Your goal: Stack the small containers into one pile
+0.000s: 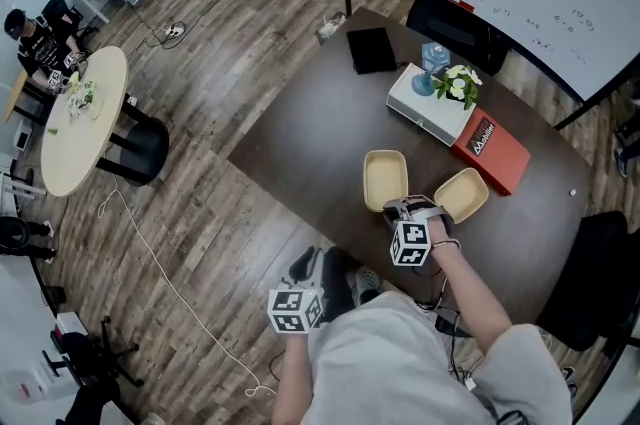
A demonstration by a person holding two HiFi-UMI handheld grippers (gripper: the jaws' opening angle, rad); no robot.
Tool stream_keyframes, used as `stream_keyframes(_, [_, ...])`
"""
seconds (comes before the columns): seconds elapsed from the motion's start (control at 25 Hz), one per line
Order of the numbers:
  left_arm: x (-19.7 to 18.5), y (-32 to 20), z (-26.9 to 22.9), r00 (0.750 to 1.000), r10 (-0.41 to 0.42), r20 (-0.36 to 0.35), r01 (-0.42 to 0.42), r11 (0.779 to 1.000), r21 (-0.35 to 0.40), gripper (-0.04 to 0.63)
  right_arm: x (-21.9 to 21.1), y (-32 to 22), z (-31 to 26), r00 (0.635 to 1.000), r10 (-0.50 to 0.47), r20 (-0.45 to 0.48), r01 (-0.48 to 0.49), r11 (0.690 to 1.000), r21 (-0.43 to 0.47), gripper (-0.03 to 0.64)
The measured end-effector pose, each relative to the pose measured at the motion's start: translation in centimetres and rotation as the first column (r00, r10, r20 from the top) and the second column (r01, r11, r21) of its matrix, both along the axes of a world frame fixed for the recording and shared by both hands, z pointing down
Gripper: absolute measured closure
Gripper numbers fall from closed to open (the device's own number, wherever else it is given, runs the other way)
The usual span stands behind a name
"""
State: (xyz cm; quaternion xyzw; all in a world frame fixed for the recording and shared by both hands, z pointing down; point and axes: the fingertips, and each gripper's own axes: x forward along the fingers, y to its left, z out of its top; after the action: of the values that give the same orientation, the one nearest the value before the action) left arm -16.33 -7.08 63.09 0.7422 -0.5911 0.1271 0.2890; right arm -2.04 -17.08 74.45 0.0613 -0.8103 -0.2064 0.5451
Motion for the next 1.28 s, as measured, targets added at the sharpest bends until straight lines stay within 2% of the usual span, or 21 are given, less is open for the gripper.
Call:
stream_keyframes(0.52, [-0.8, 1.2, -0.4, 0.999, -0.026, 0.033, 0.025, 1.0, 0.018, 0.534, 0.8, 0.5, 0.6, 0.999, 0.041, -0.016, -0.042, 0.999, -0.033, 0.569])
stream_keyframes(0.8, [-1.0, 1.2, -1.4, 0.998, -0.044, 0.047, 0.042, 0.998, 0.043, 0.535, 2.5, 0.3, -0.6, 0.985, 0.162, 0.063, -0.159, 0.986, -0.05, 0.568])
stream_keyframes(1.0, [-0.1, 0.8, -1.9, 0.998, -0.033, 0.06, 0.03, 0.998, 0.057, 0.541, 5.5, -0.4, -1.1, 0.96, 0.27, 0.082, -0.265, 0.962, -0.064, 0.568])
stream_keyframes(1.08, [0.3, 0.4, -2.1, 0.997, -0.027, 0.068, 0.023, 0.998, 0.065, 0.571, 7.0, -1.0, -1.5, 0.942, 0.324, 0.088, -0.32, 0.945, -0.063, 0.568])
stream_keyframes(1.28, [1.6, 0.0, -2.3, 0.999, 0.006, 0.044, -0.009, 0.998, 0.065, 0.591, 11.0, -2.2, -2.2, 0.868, 0.482, 0.117, -0.475, 0.876, -0.085, 0.568])
